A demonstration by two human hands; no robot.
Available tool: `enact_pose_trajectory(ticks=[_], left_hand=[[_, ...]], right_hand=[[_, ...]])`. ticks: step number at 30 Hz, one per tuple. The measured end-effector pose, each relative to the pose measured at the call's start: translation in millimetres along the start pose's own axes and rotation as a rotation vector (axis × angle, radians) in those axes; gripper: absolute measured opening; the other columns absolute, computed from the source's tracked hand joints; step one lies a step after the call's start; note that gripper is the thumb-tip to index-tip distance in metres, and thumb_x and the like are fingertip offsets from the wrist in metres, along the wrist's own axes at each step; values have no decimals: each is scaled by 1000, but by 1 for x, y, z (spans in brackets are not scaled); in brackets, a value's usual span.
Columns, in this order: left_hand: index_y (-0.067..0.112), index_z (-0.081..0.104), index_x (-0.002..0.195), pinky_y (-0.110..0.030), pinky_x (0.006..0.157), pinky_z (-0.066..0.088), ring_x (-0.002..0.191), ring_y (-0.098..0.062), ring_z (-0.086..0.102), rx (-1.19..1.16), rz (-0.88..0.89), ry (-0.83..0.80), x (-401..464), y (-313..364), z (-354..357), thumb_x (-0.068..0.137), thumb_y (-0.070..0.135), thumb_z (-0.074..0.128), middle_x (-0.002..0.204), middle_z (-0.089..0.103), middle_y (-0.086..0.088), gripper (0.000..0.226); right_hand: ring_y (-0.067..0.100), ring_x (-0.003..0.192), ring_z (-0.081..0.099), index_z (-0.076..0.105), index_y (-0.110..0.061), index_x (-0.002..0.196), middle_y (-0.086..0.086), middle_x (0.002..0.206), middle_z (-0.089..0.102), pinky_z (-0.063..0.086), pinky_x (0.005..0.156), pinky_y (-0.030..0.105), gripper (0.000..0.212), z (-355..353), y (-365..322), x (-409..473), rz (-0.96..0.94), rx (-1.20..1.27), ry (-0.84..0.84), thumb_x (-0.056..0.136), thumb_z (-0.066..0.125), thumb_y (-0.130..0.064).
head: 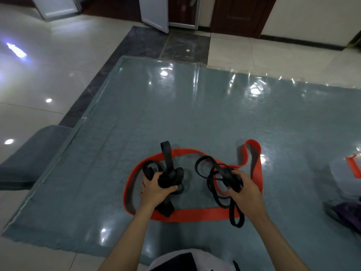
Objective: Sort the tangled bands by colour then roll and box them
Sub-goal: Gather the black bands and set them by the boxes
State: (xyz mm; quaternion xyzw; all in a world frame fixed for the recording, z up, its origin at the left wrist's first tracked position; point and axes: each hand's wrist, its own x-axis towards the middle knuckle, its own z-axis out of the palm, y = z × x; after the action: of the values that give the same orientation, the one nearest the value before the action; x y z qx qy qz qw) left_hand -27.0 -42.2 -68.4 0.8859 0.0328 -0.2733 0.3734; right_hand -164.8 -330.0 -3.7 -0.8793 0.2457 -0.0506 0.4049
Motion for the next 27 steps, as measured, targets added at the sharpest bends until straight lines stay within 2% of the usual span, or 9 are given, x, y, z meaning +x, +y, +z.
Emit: enact_pose_trajectory(ticks=[2,6,10,14,17,20,22,25,27], left_hand=[[32,60,129,-56,112,46,138,-37,46,-18,74,97,-2,2,6,72,54,90,153,35,-12,69],[25,66,127,-48,104,52,125,-31,54,87,229,283,-10,6,21,85,35,86,138,50,-9,47],[19,71,92,-30,86,51,100,-18,58,31,266,298,-4,7,16,83,20,89,116,52,1,21],[15,68,77,-8,78,38,87,-10,57,-102,227,288,6,18,-5,82,5,87,106,56,2,22],[23,60,65,-6,66,39,73,1,58,-158,270,238,6,39,-15,83,10,87,85,60,5,35],[23,60,71,-11,64,39,79,1,58,-151,340,177,-2,61,-14,84,19,87,84,61,4,30],[24,58,73,-9,66,39,82,1,57,-132,414,138,-9,76,-7,84,19,87,86,60,5,31],[28,55,82,-6,71,40,86,4,56,-121,490,83,-23,98,6,88,17,84,91,58,9,31],[29,56,94,-7,75,43,93,6,56,-118,527,49,-32,110,14,91,16,80,99,59,11,27]], right_hand=[[0,102,66,57,-47,122,-24,113,65,59,85,29,62,1,-1,0,-9,-5,2,81,81,-7],[11,103,68,62,-32,128,-11,117,67,59,88,32,55,6,4,2,-1,-18,-6,82,81,-8],[10,105,69,63,-29,129,-11,116,68,58,88,29,56,8,5,3,10,4,-14,82,81,-6],[10,103,69,66,-28,123,-11,111,70,55,84,22,51,8,4,5,67,76,1,82,79,-2],[8,98,70,64,-41,109,-9,107,72,59,84,30,51,9,-5,9,126,155,17,83,79,0],[9,88,72,62,-47,101,-5,100,74,60,76,23,54,11,-15,11,136,251,46,85,76,3],[3,90,72,60,-46,109,-8,101,74,60,72,20,55,11,-22,11,132,295,75,87,76,2],[7,88,74,53,-39,126,-6,103,74,62,72,28,58,8,-29,5,129,336,138,88,76,-2],[10,88,75,50,-38,130,-6,104,74,63,73,32,61,4,-29,-1,99,351,172,87,76,-4]])
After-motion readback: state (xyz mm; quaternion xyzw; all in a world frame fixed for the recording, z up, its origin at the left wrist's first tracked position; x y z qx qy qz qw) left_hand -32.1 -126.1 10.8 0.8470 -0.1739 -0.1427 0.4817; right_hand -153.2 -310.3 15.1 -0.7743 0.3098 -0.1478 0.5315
